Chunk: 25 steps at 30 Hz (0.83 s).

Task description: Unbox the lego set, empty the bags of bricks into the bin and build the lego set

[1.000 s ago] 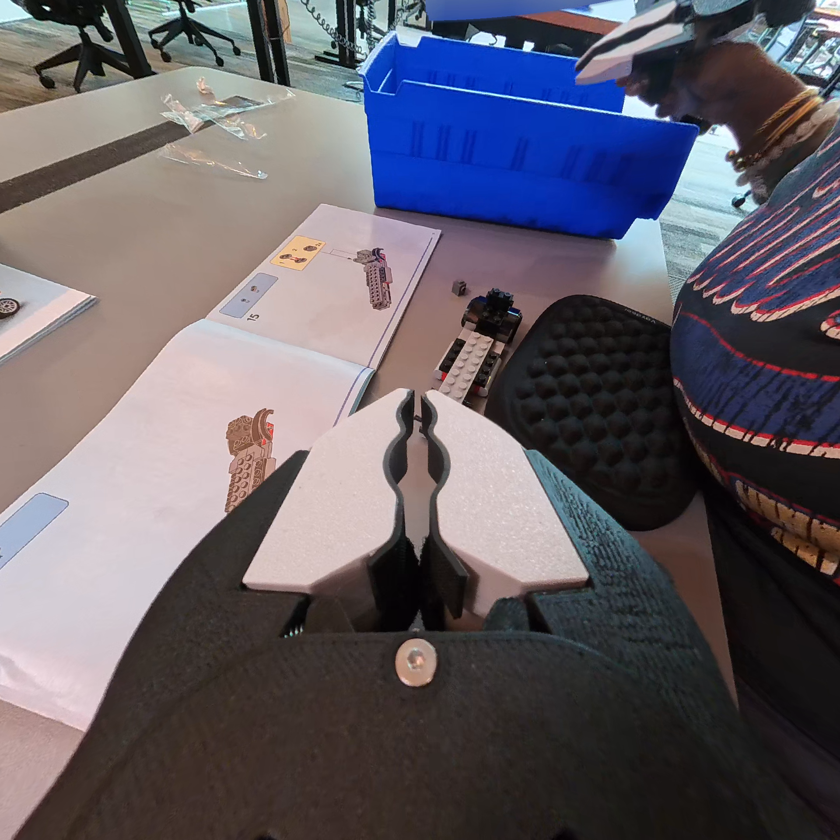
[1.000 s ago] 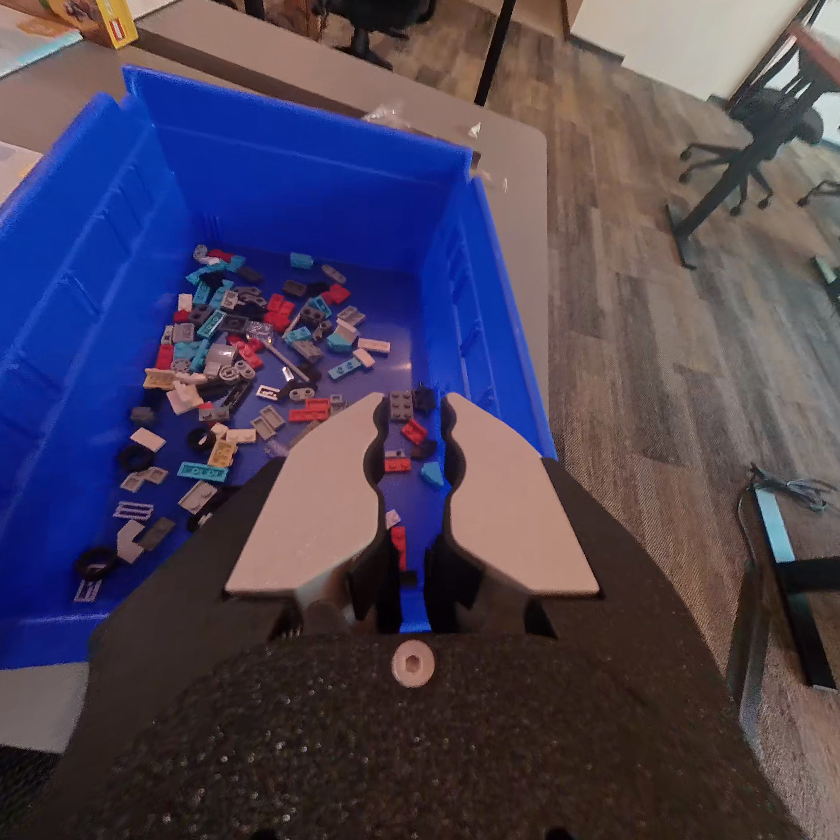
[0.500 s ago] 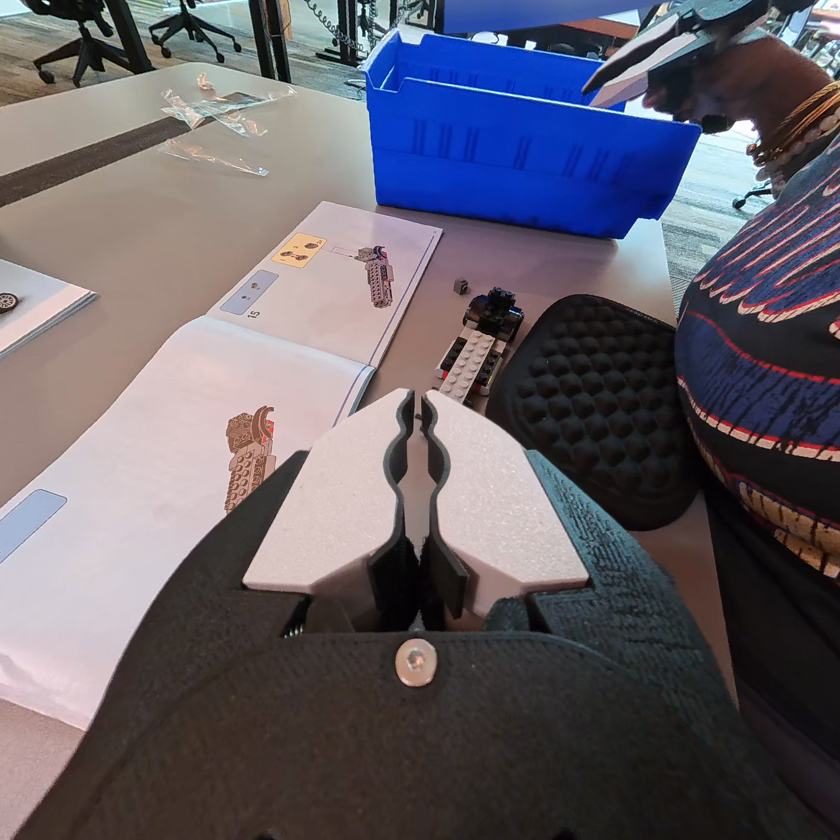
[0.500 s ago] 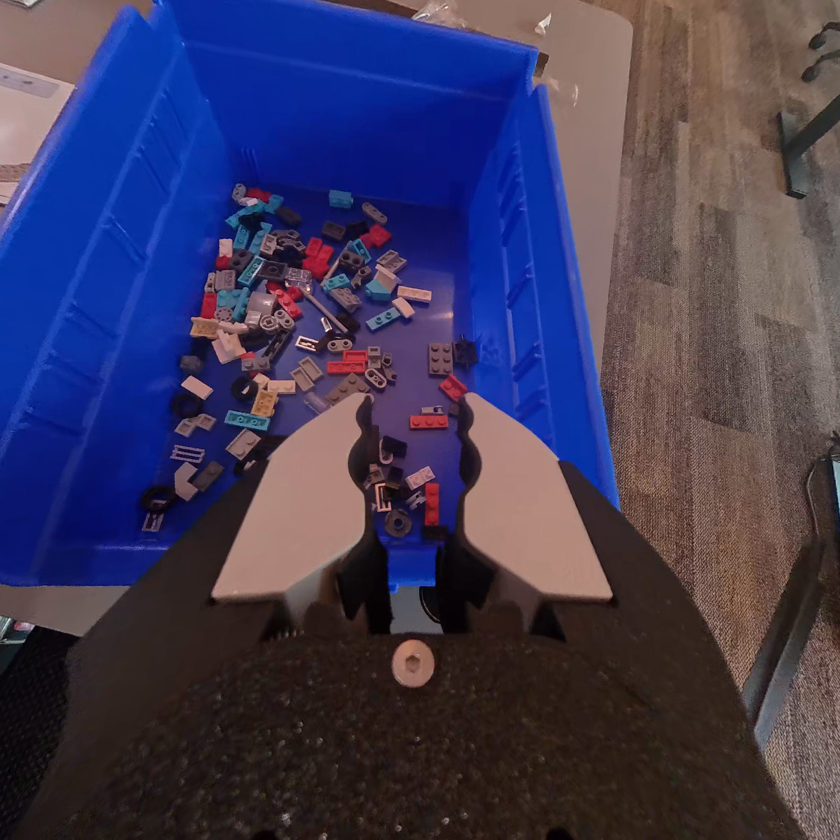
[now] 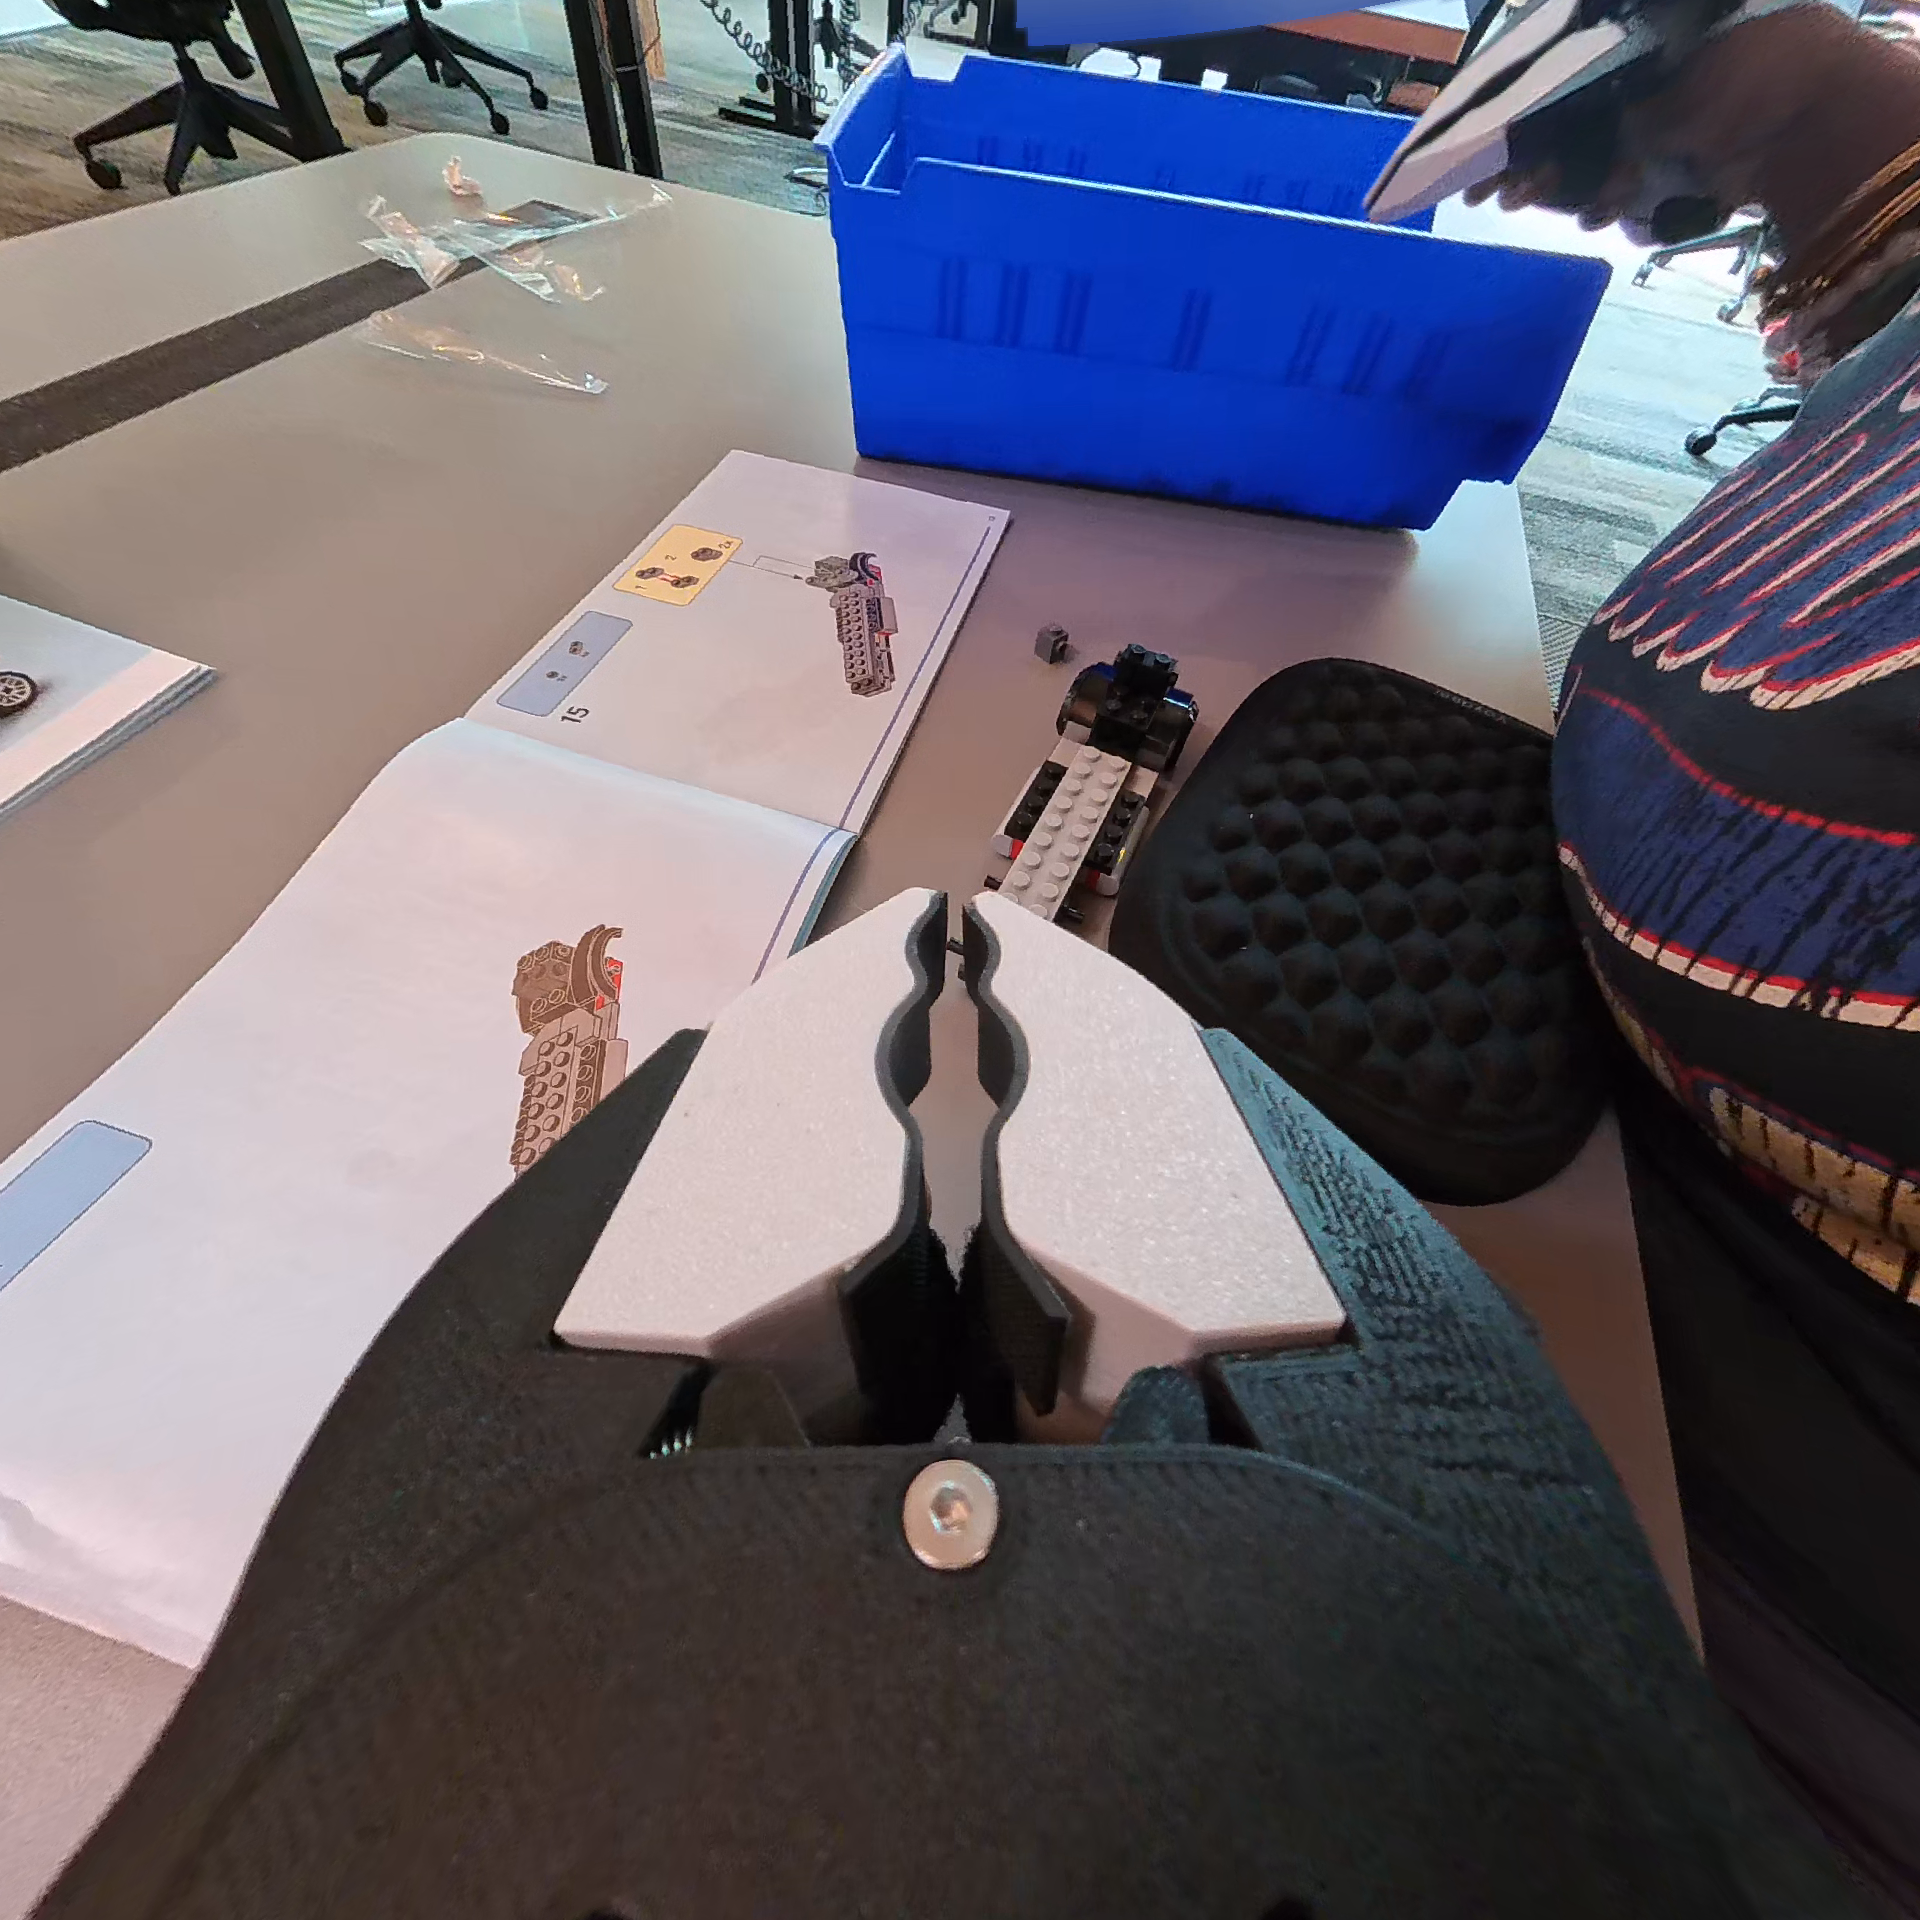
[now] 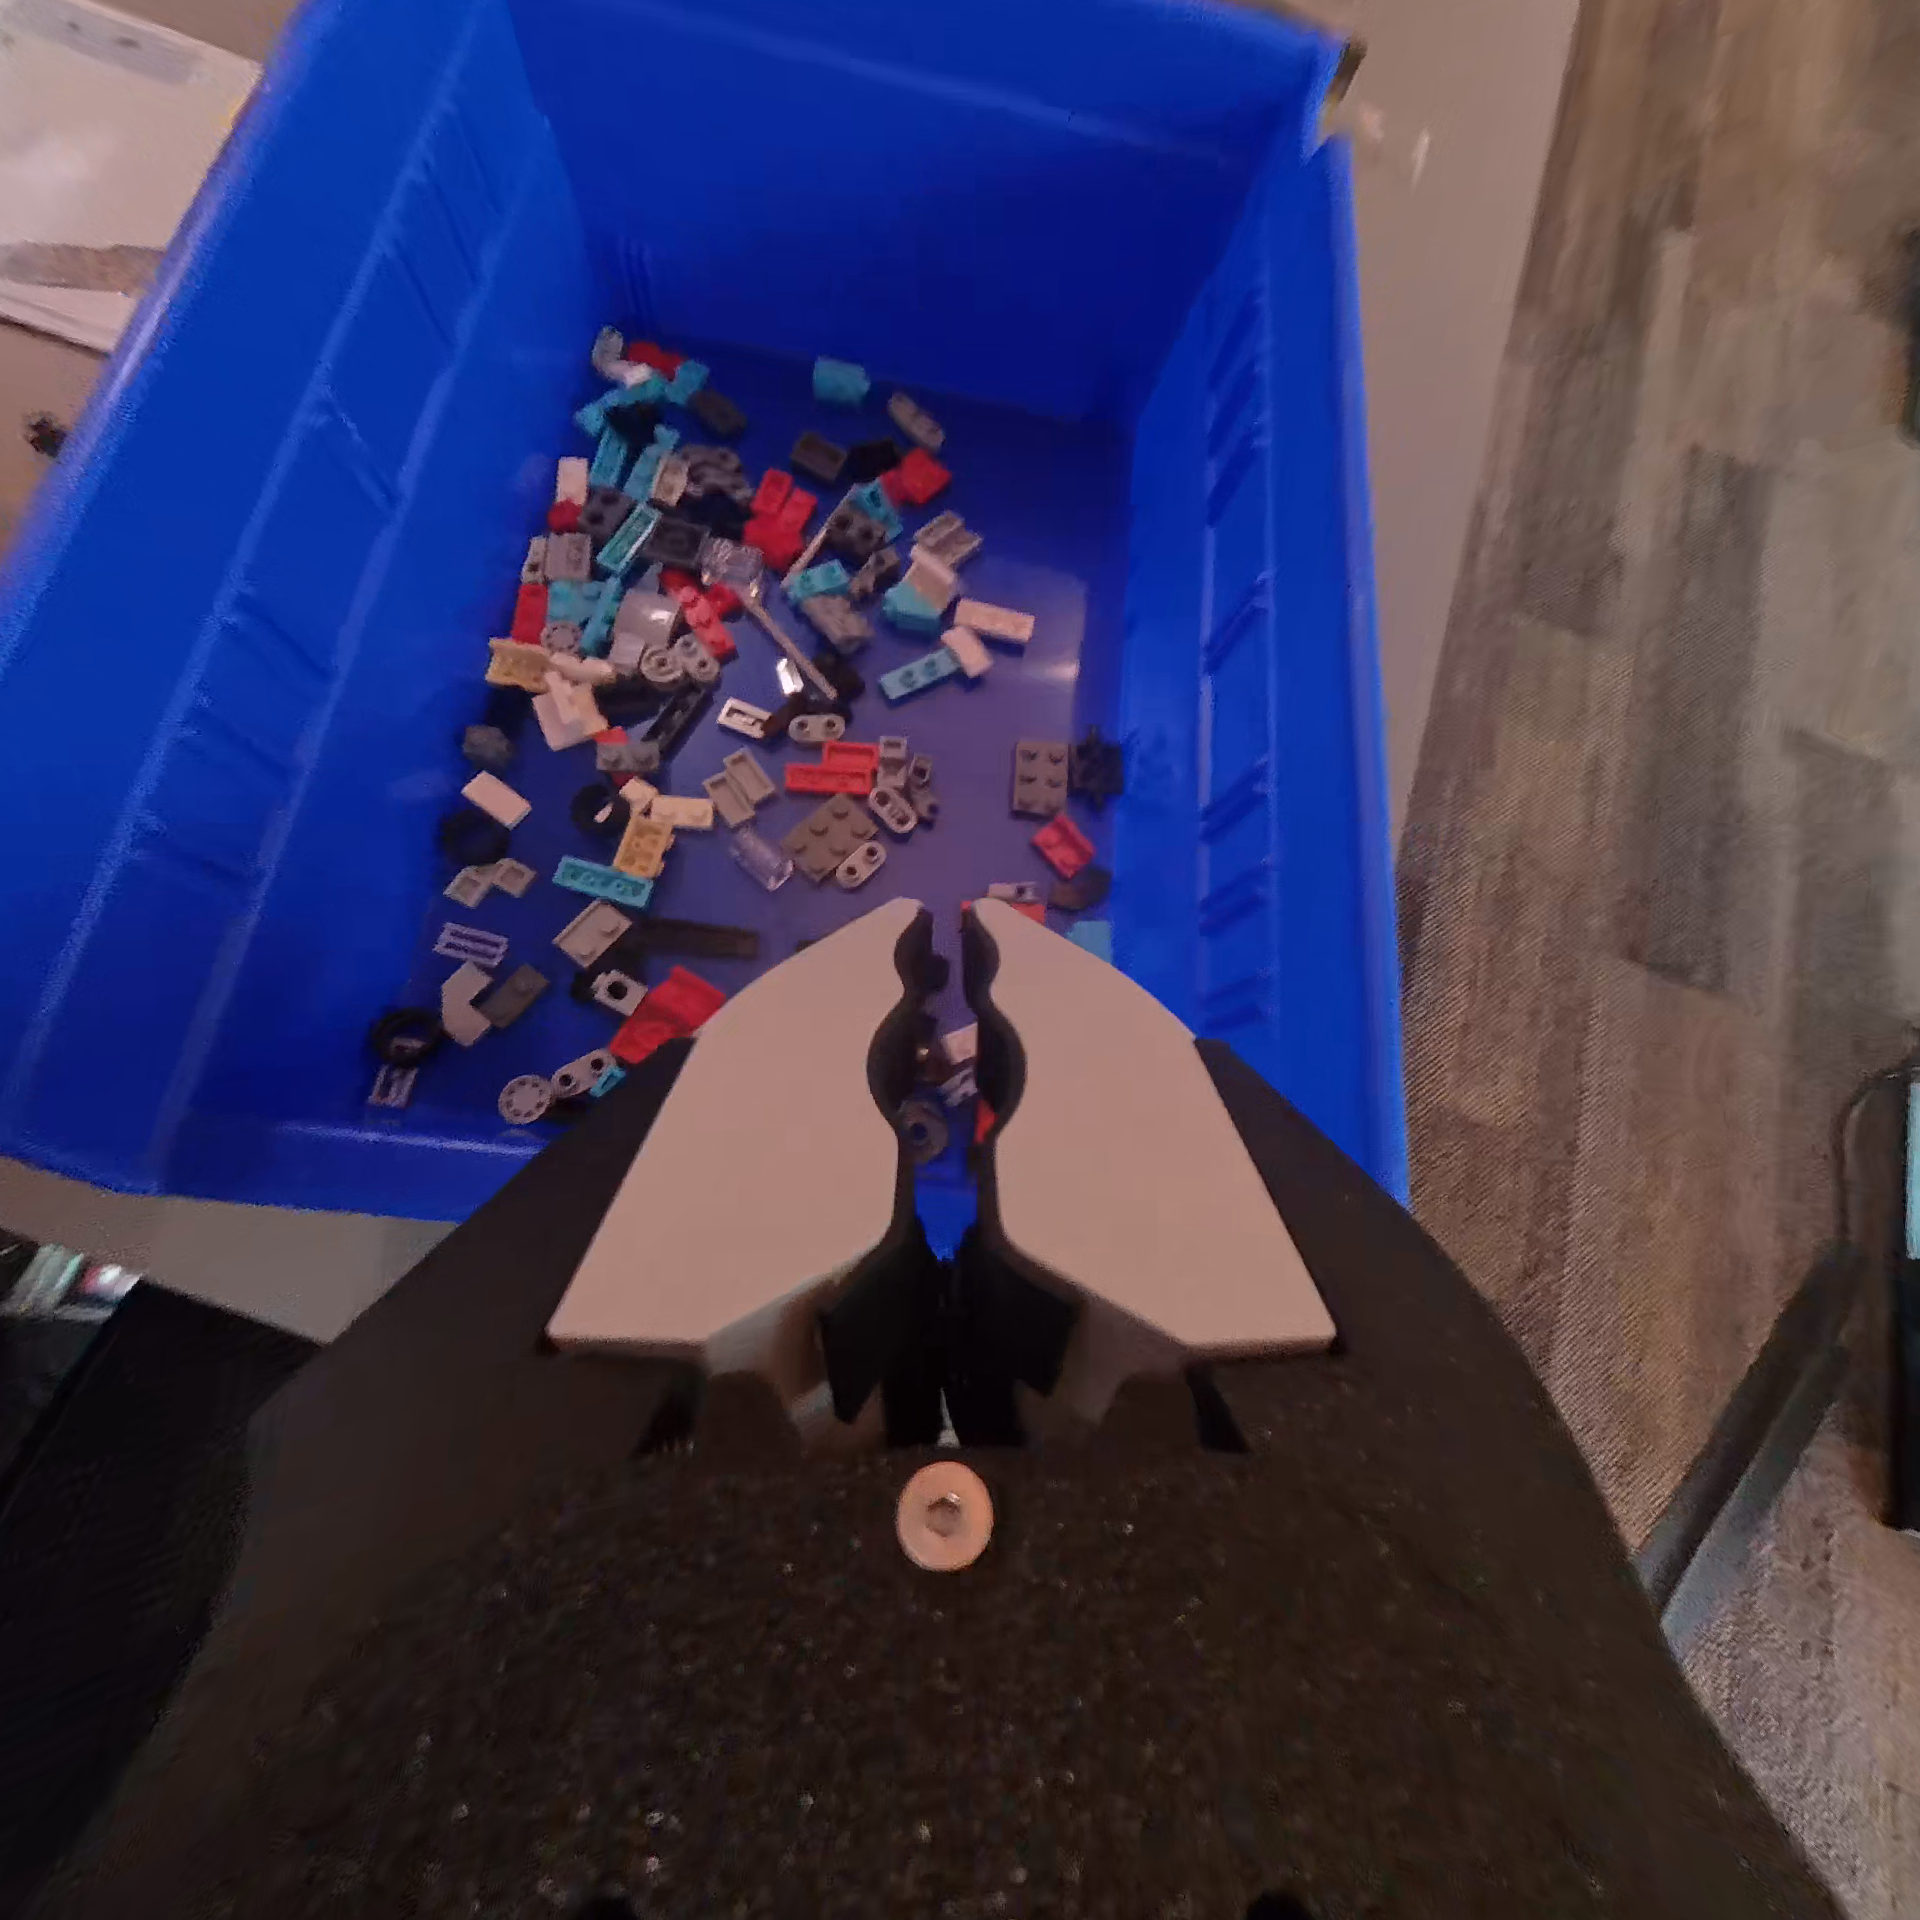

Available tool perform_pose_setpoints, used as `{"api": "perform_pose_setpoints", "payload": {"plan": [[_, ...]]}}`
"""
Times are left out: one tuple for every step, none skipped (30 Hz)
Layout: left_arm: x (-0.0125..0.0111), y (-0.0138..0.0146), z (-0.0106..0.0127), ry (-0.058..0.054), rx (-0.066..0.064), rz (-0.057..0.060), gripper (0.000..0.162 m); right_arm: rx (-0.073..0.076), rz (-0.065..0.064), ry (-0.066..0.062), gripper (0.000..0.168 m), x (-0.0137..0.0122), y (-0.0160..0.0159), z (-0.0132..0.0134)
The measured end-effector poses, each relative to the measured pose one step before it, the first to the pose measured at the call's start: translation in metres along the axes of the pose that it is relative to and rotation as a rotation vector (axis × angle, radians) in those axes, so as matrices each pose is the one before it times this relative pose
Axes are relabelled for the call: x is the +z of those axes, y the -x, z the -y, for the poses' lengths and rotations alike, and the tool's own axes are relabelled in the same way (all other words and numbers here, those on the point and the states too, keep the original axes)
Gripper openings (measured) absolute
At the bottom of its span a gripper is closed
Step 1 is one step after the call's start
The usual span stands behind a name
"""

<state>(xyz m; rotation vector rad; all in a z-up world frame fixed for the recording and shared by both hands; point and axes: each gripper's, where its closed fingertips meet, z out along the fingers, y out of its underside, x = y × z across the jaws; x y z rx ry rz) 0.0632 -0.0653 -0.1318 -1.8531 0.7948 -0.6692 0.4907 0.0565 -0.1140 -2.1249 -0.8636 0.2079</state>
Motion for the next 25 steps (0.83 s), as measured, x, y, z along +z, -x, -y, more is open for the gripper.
{"api": "perform_pose_setpoints", "payload": {"plan": [[0.00006, 0.00027, 0.00012, -0.0009, -0.0003, 0.0023, 0.003, -0.0097, -0.0206, -0.0316, 0.013, -0.00138, -0.00212, 0.00424], [-0.00017, 0.00018, 0.00021, -0.0021, 0.0023, 0.0031, 0.003, -0.0066, -0.0022, -0.0369, 0.026, -0.00063, 0.00056, 0.00513], [-0.00035, -0.00018, 0.00041, -0.0041, 0.0052, 0.0018, 0.003, -0.001, 0.0148, -0.0345, 0.039, 0.00032, 0.00278, 0.00494], [-0.0005, -0.00032, 0.00059, -0.0065, 0.0054, 0.0014, 0.003, -0.001, 0.0352, -0.0273, 0.047, 0.00094, 0.00564, 0.00415], [-0.00082, -0.00006, 0.00091, -0.0083, 0.0035, 0.0022, 0.003, -0.005, 0.0525, -0.0217, 0.049, 0.00144, 0.00822, 0.00305], [-0.00068, 0.00018, 0.00098, -0.0092, 0.0018, 0.0031, 0.003, -0.0141, 0.0602, -0.0203, 0.047, 0.00168, 0.00954, 0.00256], [-0.00078, 0.00032, 0.00105, -0.0088, 0.0008, 0.0026, 0.003, -0.0307, 0.0676, -0.0197, 0.035, 0.00124, 0.01057, 0.002], [-0.00072, 0.00014, 0.00085, -0.0075, -0.0005, 0.0007, 0.003, -0.0485, 0.0708, -0.0172, 0.007, 0.00051, 0.0111, 0.00114], [-0.00045, 0.00031, 0.00064, -0.0062, -0.0029, 0.0003, 0.003, -0.0429, 0.0379, -0.0228, 0.003, 0.00098, 0.00655, 0.00225], [-0.00046, 0.00054, 0.00065, -0.0051, -0.0048, 0.0009, 0.003, -0.0244, 0.0038, -0.0153, 0.003, 0.00103, 0.00114, 0.00181], [-0.00032, 0.00067, 0.00047, -0.0038, -0.0049, 0.0012, 0.003, -0.0072, -0.0043, -0.0043, 0.003, 0.00118, -0.00088, 0.00027], [-0.0002, 0.00057, 0.00028, -0.0028, -0.0038, 0.0018, 0.003, 0.0015, 0.004, -0.0008, 0.004, 0.00164, -0.00028, -0.00019], [-0.00009, 0.00054, 0.00025, -0.0022, -0.0033, 0.0023, 0.003, 0.0023, 0.0162, -0.0046, 0.008, 0.00202, 0.00109, 0.00034], [-0.00011, 0.00056, 0.00021, -0.0019, -0.0032, 0.0024, 0.003, 0.0021, 0.0218, -0.0067, 0.015, 0.00252, 0.00211, 0.00075], [-0.00018, 0.00058, 0.00021, -0.002, -0.003, 0.0019, 0.003, 0.0037, 0.0241, -0.0023, 0.022, 0.00312, 0.00237, 0.00022], [-0.00015, 0.00039, 0.00023, -0.0022, -0.0028, 0.0014, 0.003, 0.0062, 0.021, 0.0069, 0.029, 0.00352, 0.00152, -0.00056], [-0.00011, 0.00039, 0.00019, -0.0017, -0.0021, 0.0015, 0.003, 0.0069, 0.0133, 0.0177, 0.031, 0.00352, 0.00042, -0.0017], [-0.00008, 0.00031, 0.00008, -0.0009, -0.0012, 0.002, 0.003, 0.0029, 0.0141, 0.0221, 0.034, 0.00338, 0.00059, -0.00225], [0.00007, 0.00022, 0.00002, 0.0, -0.0001, 0.0022, 0.003, -0.004, 0.0163, 0.0177, 0.036, 0.00326, 0.00109, -0.00178], [0.00016, 0.00011, -0.00021, 0.0013, 0.0011, 0.0018, 0.003, -0.0092, 0.0208, 0.0139, 0.036, 0.00331, 0.00178, -0.00131], [0.0003, 0.00008, -0.00034, 0.003, 0.0014, 0.0012, 0.003, -0.0112, 0.0251, 0.0149, 0.036, 0.00337, 0.00217, -0.00127], [0.00039, -0.00007, -0.0005, 0.0047, 0.0011, 0.0007, 0.003, -0.0112, 0.0269, 0.0174, 0.036, 0.00353, 0.00222, -0.00129], [0.00058, -0.00009, -0.00084, 0.0065, 0.0015, 0.0, 0.003, -0.0121, 0.0261, 0.0212, 0.036, 0.00378, 0.0017, -0.00131], [0.00069, -0.00036, -0.00083, 0.0077, 0.0025, -0.0011, 0.003, -0.0171, 0.0257, 0.0256, 0.031, 0.00433, 0.00133, -0.0012], [0.0007, -0.00022, -0.00091, 0.0077, 0.002, -0.0008, 0.003, -0.0235, 0.0313, 0.0266, 0.026, 0.00497, 0.00215, -0.00066]]}}
